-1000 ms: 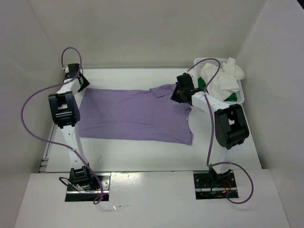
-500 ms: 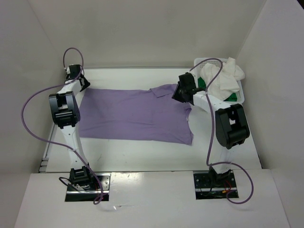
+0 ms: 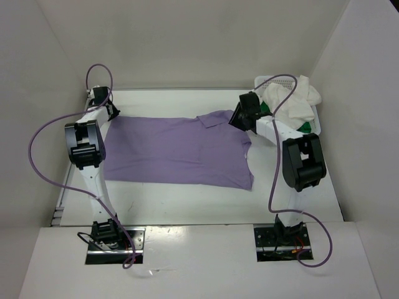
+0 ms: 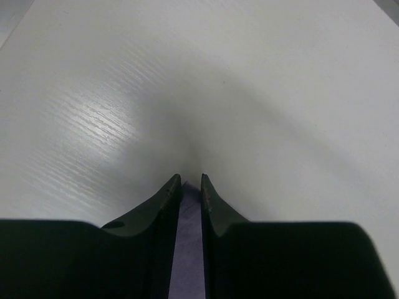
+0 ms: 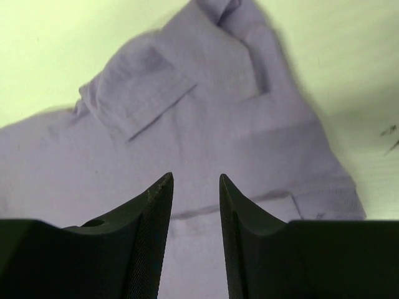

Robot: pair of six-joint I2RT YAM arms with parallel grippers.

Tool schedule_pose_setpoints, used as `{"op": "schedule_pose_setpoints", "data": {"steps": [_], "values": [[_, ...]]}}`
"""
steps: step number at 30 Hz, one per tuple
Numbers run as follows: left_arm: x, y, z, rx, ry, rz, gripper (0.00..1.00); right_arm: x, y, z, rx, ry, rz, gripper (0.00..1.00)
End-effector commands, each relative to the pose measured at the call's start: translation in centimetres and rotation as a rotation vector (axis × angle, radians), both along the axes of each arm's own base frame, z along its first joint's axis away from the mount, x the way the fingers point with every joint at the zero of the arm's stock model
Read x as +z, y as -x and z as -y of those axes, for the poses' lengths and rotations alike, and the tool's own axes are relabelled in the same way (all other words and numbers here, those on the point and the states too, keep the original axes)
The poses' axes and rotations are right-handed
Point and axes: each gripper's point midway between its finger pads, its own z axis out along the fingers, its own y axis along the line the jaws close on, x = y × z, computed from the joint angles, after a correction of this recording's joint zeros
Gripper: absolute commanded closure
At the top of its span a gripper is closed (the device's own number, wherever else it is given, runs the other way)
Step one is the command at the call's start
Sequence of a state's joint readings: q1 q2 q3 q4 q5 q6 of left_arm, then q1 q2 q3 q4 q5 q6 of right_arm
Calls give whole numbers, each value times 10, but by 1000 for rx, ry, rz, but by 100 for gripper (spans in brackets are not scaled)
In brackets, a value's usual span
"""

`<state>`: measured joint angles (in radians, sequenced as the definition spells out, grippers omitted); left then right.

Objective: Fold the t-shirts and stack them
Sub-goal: Pick up the 1/3-folded T-shirt from the center of the board.

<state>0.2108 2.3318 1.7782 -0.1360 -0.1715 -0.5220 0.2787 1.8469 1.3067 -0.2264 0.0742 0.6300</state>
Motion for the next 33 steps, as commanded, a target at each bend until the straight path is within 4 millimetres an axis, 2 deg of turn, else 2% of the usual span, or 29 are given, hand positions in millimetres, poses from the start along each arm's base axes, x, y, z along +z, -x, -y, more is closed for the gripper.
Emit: {"op": "schedule_pose_setpoints", "data": {"steps": [1,5,6,7,10,11,12,15,17,18,22,24,25,30,33], "values": [[-22,25,10,-26,16,-107,75,15,-34,3,-29,14,90,59],[-12,24,8,-20,5,-87,86,-1,-53,11,-99,28,81,59],[-6,23,8,-20,2,-77,87,3,-62,15,-120,12,99,59],[-9,26,7,-13,-2,-87,89,-7,-64,16,-127,24,85,59],[-4,25,5,-7,-10,-80,96,-5,-80,23,-188,15,107,59],[2,24,5,1,-6,-66,96,-14,-81,25,-209,17,89,59],[-2,27,6,1,-3,-76,98,-8,-84,24,-210,13,102,59],[-1,30,7,1,-3,-78,100,-20,-85,30,-248,1,81,59],[-1,30,7,1,-3,-78,100,-19,-86,31,-263,-2,83,59],[5,27,6,1,-7,-60,100,-27,-86,31,-270,-5,70,59],[2,30,7,1,-5,-69,100,-34,-85,34,-289,6,59,57],[2,30,7,7,1,-66,100,-36,-77,39,-311,16,53,56],[2,30,7,7,1,-66,100,-26,-77,39,-312,7,76,54],[5,27,8,1,6,-56,100,-33,-72,50,-336,5,64,54],[5,26,10,-6,12,-55,100,-36,-70,49,-337,-5,53,54]]}}
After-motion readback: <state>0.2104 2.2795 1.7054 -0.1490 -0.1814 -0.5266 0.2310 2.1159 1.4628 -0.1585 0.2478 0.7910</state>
